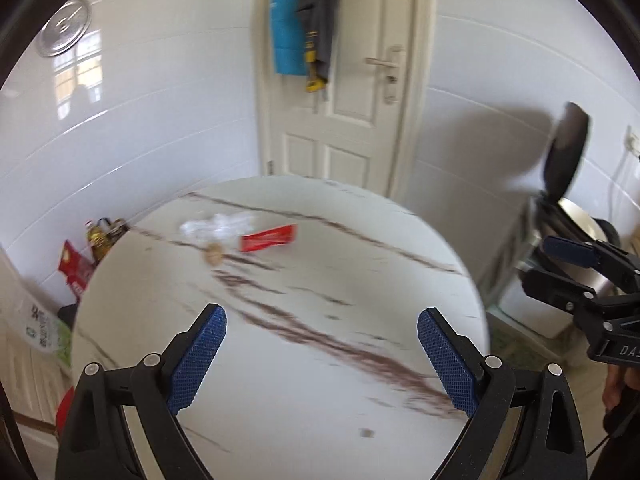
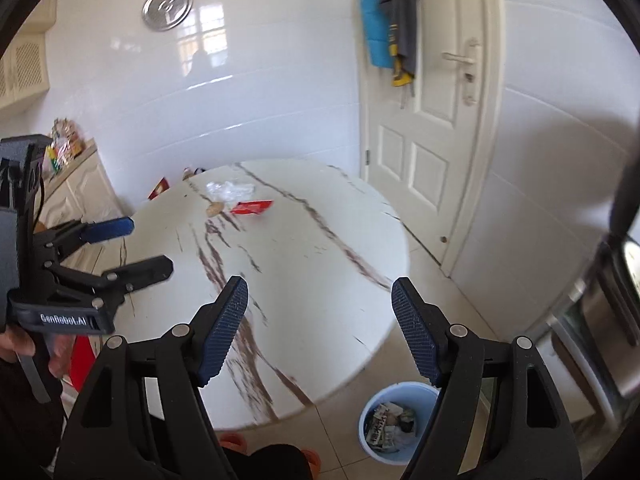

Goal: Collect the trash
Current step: 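Return both tools to the table, then grasp the red snack wrapper with the right tool while the left grasps the brown bread lump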

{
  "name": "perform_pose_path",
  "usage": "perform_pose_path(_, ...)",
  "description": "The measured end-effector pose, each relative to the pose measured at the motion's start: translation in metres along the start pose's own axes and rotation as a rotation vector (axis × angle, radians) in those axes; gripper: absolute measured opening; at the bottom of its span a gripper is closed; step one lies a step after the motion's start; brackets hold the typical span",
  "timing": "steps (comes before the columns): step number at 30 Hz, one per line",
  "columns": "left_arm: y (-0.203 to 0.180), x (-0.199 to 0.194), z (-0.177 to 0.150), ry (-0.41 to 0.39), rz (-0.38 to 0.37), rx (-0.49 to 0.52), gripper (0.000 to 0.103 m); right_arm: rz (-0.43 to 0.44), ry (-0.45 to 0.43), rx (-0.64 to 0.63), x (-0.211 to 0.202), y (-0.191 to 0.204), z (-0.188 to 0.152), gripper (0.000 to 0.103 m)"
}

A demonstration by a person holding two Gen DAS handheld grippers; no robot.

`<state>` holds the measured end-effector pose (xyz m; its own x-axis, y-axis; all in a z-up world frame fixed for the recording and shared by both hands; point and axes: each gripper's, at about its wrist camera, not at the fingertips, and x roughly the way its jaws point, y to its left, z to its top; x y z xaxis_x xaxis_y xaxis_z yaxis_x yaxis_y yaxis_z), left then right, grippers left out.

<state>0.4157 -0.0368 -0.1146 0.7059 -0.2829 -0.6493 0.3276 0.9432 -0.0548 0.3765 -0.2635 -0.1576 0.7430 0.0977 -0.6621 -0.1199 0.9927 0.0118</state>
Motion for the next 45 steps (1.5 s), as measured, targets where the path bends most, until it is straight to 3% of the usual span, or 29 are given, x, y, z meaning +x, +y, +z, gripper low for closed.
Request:
perform_pose_path(4,0.047,0.027,0.003,0.041,0.047,-0.050,0.094,0.027,0.041,-0.068,0.048,0.023,0.023,0.072)
perform_pose_path(11,0.104,0.093,0.021,0.173,0.014,-0.159,0.090,0.089,0.157,-0.218,0.155,0.055,0.052,0.070)
perform_pose_path(17,0.122,0.134,0.043,0.266,-0.025,-0.218,0.089,0.169,0.262,-0.212,0.209,0.061,0.067,0.068)
perform_pose_path(21,0.134,0.162,0.053,0.339,-0.019,-0.212,0.076,0.196,0.329,-0.209,0.239,0.057,0.078,0.068)
perform_pose_path(27,0.140,0.175,0.074,0.343,0.021,-0.139,0.058,0.239,0.386,-0.225,0.269,0.054,0.093,0.068)
perform_pose_path(28,0.140,0.176,0.076,0.340,0.027,-0.129,0.050,0.246,0.393,-0.232,0.274,0.055,0.095,0.068)
perform_pose_path(31,0.134,0.178,0.078,0.329,0.040,-0.062,0.039,0.265,0.405,-0.258,0.284,0.058,0.097,0.068)
perform_pose_path(33,0.128,0.186,0.079,0.312,0.020,-0.049,0.021,0.281,0.412,-0.271,0.290,0.060,0.098,0.068)
perform_pose_path(43,0.144,0.195,0.068,0.290,-0.034,-0.143,0.021,0.306,0.421,-0.369,0.311,0.073,0.092,0.060)
perform_pose_path(45,0.143,0.190,0.066,0.278,-0.033,-0.146,0.021,0.295,0.412,-0.382,0.311,0.075,0.091,0.050)
